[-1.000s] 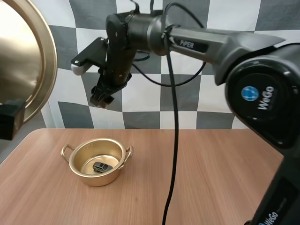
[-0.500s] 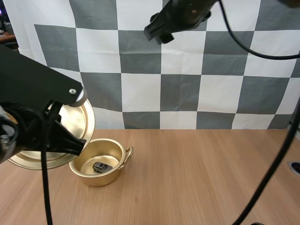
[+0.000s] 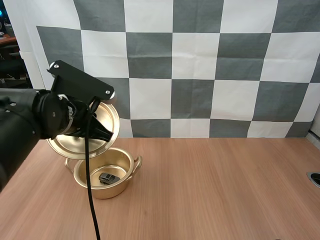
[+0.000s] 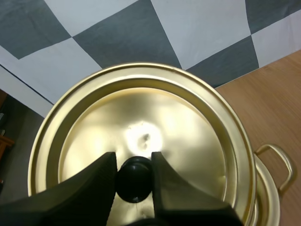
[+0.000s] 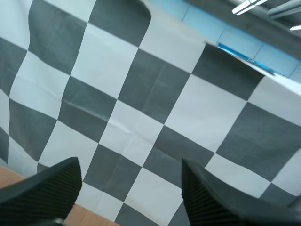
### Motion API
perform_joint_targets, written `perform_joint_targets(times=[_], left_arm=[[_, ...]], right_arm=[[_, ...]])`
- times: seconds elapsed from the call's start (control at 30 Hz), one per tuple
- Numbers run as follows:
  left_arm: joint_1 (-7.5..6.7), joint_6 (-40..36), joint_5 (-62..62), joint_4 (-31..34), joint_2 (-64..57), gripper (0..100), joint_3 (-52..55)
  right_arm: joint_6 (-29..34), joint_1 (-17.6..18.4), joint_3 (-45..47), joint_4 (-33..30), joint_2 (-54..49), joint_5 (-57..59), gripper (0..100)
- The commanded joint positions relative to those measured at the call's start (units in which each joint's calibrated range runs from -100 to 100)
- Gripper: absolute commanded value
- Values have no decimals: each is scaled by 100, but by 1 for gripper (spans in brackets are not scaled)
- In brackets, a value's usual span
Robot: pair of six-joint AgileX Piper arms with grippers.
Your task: Open the pot, put the car inside, and close it
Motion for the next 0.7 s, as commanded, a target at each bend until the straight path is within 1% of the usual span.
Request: perform_joint_targets(times=[0.0, 0.13, 0.23, 0.33, 0.43, 0.67], left_arm=[[3, -4, -222, 7, 1302, 0, -7], [3, -4, -222, -24, 2064, 0, -7], [3, -14, -240, -76, 2367, 0, -7], [3, -14, -240, -157, 2478, 0, -7], [3, -14, -325, -421, 2463, 0, -7], [3, -14, -278, -487, 2463, 0, -7]], right_arm=[[-107, -3, 3, 3, -543, 0, 100], [-128, -3, 3, 3, -648, 0, 100], [-128, -3, 16, -85, -648, 0, 100], [-128, -3, 16, -86, -648, 0, 100], [-128, -3, 16, -96, -648, 0, 100], [-128, -3, 16, -94, -648, 0, 100]])
